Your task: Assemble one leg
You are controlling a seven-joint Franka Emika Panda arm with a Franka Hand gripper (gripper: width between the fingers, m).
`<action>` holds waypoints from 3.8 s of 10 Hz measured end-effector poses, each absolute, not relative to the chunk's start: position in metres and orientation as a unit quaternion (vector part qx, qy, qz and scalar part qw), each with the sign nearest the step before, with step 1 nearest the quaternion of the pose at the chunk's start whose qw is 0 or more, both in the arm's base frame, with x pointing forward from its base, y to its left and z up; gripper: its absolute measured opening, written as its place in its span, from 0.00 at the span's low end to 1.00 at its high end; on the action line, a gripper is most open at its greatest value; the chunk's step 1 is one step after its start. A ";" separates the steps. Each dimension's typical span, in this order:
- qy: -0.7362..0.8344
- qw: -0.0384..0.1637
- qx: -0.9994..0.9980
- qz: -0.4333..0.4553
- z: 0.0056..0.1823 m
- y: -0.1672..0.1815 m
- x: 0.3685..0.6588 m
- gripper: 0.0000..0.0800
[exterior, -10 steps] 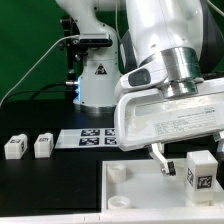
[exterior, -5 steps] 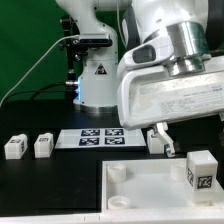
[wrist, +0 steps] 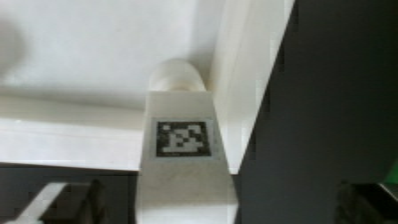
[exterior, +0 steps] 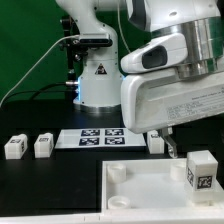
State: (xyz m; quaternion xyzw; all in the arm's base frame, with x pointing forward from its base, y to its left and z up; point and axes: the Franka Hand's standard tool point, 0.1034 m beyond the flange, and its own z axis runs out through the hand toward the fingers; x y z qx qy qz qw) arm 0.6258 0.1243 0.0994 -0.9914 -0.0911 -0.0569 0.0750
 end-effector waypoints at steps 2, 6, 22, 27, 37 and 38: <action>-0.093 0.084 -0.991 0.040 0.091 0.125 0.616 0.81; -0.090 0.085 -0.991 0.044 0.089 0.127 0.618 0.81; 0.119 0.063 -0.989 0.063 0.082 0.110 0.635 0.36; 0.445 0.059 -0.892 0.056 0.080 0.113 0.635 0.37; 0.575 0.067 -0.813 0.055 0.077 0.122 0.631 0.74; 0.485 0.071 -0.871 0.048 0.076 0.121 0.631 0.74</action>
Offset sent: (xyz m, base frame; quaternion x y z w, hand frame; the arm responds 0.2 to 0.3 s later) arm 0.0000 0.0000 0.0000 0.0000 0.0000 0.0000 1.0000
